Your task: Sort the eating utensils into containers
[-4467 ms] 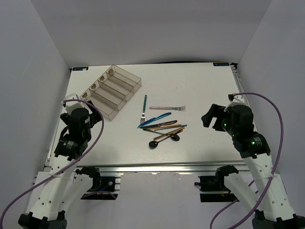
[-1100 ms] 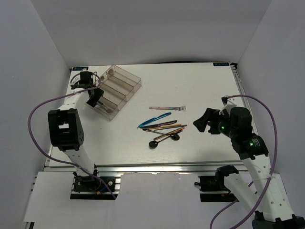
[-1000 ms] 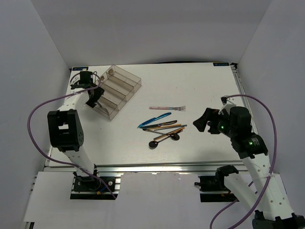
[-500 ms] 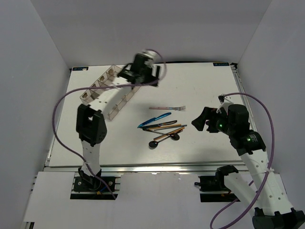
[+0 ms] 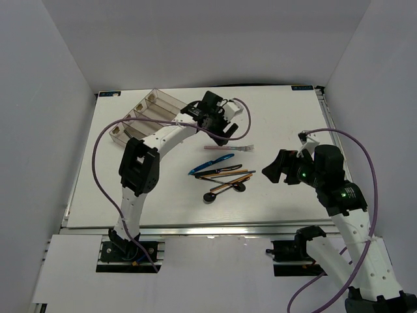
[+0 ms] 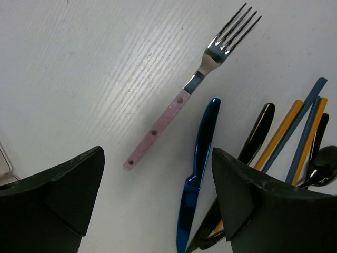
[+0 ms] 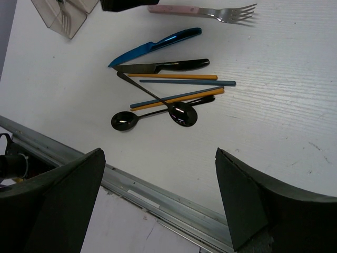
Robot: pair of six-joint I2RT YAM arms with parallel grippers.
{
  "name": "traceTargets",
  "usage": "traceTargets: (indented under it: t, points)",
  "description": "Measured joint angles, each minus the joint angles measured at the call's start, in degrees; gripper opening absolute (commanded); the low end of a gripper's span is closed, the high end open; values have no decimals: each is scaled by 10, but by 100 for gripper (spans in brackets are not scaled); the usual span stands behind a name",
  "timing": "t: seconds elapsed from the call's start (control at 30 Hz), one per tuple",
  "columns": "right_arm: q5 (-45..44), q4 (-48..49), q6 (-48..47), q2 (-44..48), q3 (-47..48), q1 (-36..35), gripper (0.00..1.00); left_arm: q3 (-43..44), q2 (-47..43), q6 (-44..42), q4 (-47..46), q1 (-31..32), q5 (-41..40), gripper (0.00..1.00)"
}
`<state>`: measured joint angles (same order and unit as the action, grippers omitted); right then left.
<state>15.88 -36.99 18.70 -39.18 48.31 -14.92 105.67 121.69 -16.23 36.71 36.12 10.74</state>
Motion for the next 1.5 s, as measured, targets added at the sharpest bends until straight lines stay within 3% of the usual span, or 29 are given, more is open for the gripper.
traceTargets:
  t: [0.2, 0.6, 0.73, 0.87, 0.9, 0.97, 1.0, 1.1, 1.17, 1.23, 1.37, 1.5]
  points:
    - [13, -8, -7, 4, 0, 0, 89, 97, 85, -35, 32, 1, 4, 89]
    - [20, -23, -13, 6, 0, 0, 89, 103, 151, -35, 69, 4, -6, 78]
    - [27, -23, -13, 6, 0, 0, 89, 107, 161, -30, 59, 4, -16, 63]
    - [34, -23, -13, 6, 0, 0, 89, 112, 166, -23, 52, 4, -18, 54]
    - [36, -23, -13, 6, 0, 0, 89, 114, 167, -21, 52, 4, -18, 46]
    - [39, -23, -13, 5, 0, 0, 89, 123, 174, -17, 52, 4, -16, 12]
    - [40, -23, -13, 4, 0, 0, 89, 134, 179, -16, 55, 4, -14, 0]
    - [43, -22, -13, 5, 0, 0, 89, 180, 203, 22, 55, 8, -40, 0]
    - [47, -19, -12, 5, 0, 0, 89, 187, 201, 72, 24, 10, -105, 0]
    - [49, -19, -11, 12, 0, 0, 89, 162, 135, 167, -27, 8, -217, 0]
    - [56, -8, -8, 17, -5, 0, 89, 52, -18, 318, -34, -30, -294, 0]
    - [76, 15, 2, 17, -10, 0, 89, -98, -202, 474, -72, -205, -273, 0]
